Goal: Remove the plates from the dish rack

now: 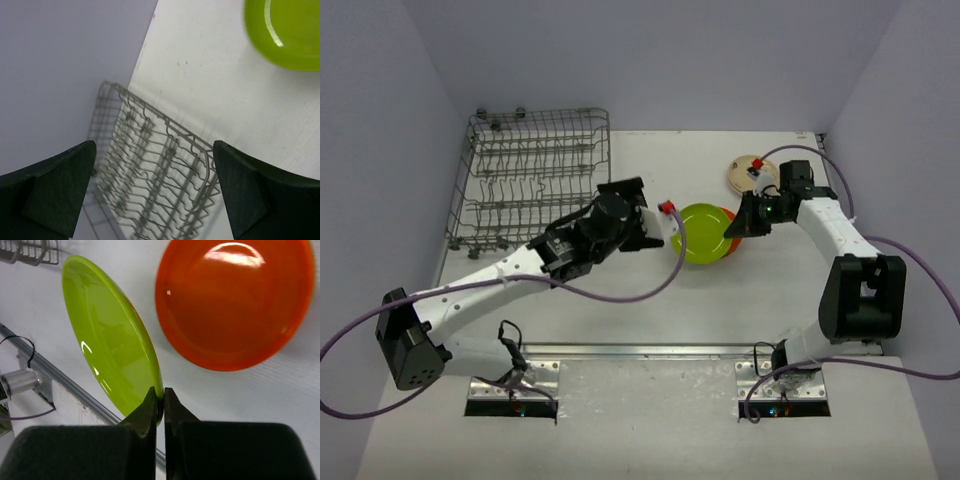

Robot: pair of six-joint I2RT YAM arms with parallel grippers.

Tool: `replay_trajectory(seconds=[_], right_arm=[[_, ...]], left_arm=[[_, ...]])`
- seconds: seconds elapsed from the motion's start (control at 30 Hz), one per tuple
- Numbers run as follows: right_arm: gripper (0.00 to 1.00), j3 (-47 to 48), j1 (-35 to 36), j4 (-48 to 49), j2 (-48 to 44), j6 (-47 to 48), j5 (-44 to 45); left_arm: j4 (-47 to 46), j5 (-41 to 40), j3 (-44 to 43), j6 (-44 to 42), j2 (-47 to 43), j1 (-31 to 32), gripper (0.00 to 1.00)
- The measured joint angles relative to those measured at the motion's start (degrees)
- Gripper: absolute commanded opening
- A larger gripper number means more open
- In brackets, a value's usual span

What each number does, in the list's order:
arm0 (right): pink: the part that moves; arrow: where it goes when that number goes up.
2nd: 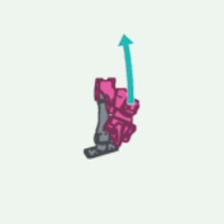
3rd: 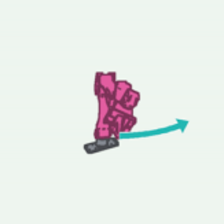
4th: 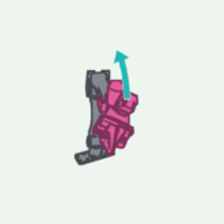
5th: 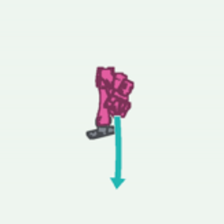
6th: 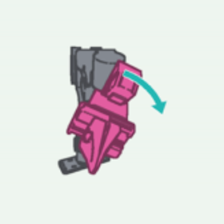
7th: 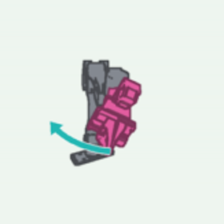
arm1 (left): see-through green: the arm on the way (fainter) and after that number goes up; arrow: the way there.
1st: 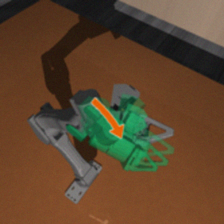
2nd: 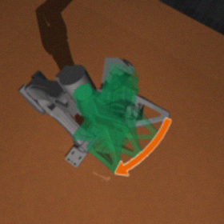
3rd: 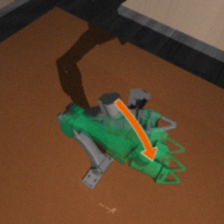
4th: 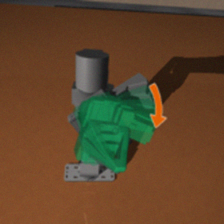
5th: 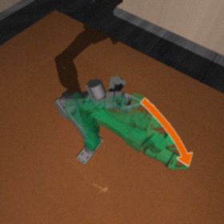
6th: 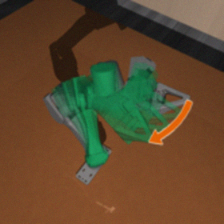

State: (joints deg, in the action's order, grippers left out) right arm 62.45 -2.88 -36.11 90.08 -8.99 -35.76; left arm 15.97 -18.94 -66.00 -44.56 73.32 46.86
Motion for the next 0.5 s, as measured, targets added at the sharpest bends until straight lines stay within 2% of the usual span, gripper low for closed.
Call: replay_trajectory(seconds=[0.23, 0.43, 0.5], right_arm=[[0.0, 6.5, -3.7, -0.9, 9.5, 1.7, 2.0], [0.0, 9.7, -5.0, -0.6, 14.9, 2.3, 3.4], [0.04, 10.5, -5.3, -0.6, 15.9, 2.6, 4.0]], left_arm=[[4.1, 6.4, -4.9, 20.5, 1.9, -16.4, 1.0], [5.5, 11.3, -1.4, 31.4, 1.9, -21.9, 1.0], [5.3, 12.5, 0.6, 33.8, 1.5, -22.5, 1.0]])
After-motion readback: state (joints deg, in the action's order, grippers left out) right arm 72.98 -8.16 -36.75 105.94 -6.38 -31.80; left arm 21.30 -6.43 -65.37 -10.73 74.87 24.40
